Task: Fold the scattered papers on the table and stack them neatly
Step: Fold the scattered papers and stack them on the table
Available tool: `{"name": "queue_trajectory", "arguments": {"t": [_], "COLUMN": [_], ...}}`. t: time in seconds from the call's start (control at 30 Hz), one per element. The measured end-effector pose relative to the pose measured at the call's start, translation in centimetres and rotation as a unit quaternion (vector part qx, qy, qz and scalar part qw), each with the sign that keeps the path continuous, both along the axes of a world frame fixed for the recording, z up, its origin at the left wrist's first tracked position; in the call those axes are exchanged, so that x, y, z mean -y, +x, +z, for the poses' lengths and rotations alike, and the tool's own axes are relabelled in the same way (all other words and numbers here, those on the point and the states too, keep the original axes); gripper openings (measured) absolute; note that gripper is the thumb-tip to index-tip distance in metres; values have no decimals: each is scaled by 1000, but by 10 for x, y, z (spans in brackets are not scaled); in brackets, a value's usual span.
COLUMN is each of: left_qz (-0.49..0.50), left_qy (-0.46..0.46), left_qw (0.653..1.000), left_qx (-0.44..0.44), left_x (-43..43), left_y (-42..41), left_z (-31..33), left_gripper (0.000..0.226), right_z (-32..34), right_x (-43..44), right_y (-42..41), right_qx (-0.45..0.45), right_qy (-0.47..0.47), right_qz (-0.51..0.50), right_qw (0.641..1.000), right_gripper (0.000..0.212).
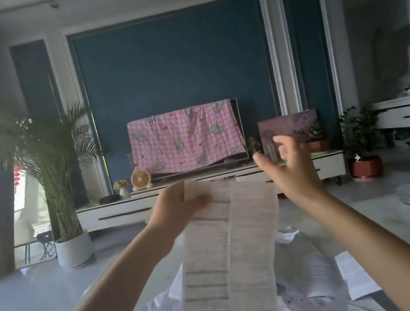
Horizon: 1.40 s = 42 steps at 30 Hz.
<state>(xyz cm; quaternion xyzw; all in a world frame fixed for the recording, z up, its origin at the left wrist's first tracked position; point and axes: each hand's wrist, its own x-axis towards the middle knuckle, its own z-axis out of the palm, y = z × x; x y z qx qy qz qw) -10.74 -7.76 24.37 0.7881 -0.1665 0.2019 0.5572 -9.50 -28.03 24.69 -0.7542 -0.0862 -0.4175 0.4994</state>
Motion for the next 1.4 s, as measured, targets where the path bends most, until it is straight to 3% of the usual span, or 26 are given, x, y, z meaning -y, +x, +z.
{"name": "queue_trajectory", "arguments": {"t": [0.07,0.13,0.17,0.23,0.3,0.37,0.43,0.5,0.57,0.63,0.7,0.8,0.83,0.9,0.97,1.0,1.07,1.27,1.4], "left_qz": [-18,-47,-60,-62,-8,22,-54,-126,-138,-152,-154,-162,-167,-164,-166,-167,-173,-144,-131], "left_qy": [37,74,82,48,-10,-17,35,108,144,112,77,-40,-75,-110,-120,-119,-119,-152,-226], "left_qw": [999,996,994,996,999,999,997,980,970,969,971,966,960,953,948,947,945,940,889], "left_qx": [22,35,39,34,29,24,-47,-113,-139,-160,-168,-199,-211,-229,-243,-248,-252,-269,-375], "left_x": [1,4,7,10,7,-1,-9,-12,-11,-10,-10,-10,-10,-9,-7,-5,-1,5,11], "left_y": [0,-1,-1,-2,-2,-4,-6,-4,-1,5,9,14,15,19,21,22,23,32,29], "left_z": [2,4,4,3,2,1,-2,-13,-25,-38,-49,-63,-67,-76,-84,-89,-98,-119,-124], "left_gripper": [6,11,12,16,29,45,50,32,14,13,14,13,11,11,18,22,26,9,26], "right_z": [10,19,21,23,25,29,33,36,37,34,24,-12,-29,-68,-100,-112,-127,-144,-161], "right_x": [-3,-12,-15,-16,-10,0,9,16,21,22,23,27,27,22,11,6,1,15,24], "right_y": [-17,-26,-24,-18,-10,-8,-9,-10,-8,-6,0,7,4,-3,-13,-15,-13,-4,3], "right_qx": [32,-97,-136,-133,-124,-153,-184,-210,-226,-216,-166,-109,-142,-253,-329,-330,-312,-361,-338], "right_qy": [-176,-299,-339,-378,-369,-345,-321,-286,-239,-215,-143,82,140,196,215,229,257,283,321], "right_qz": [71,167,175,164,166,191,220,237,248,225,162,79,89,211,319,339,331,336,333], "right_qw": [981,935,914,902,906,906,903,904,911,926,962,987,976,924,863,851,852,823,820], "right_gripper": [63,70,62,24,15,21,28,30,27,27,36,73,83,83,50,33,19,19,18]}}
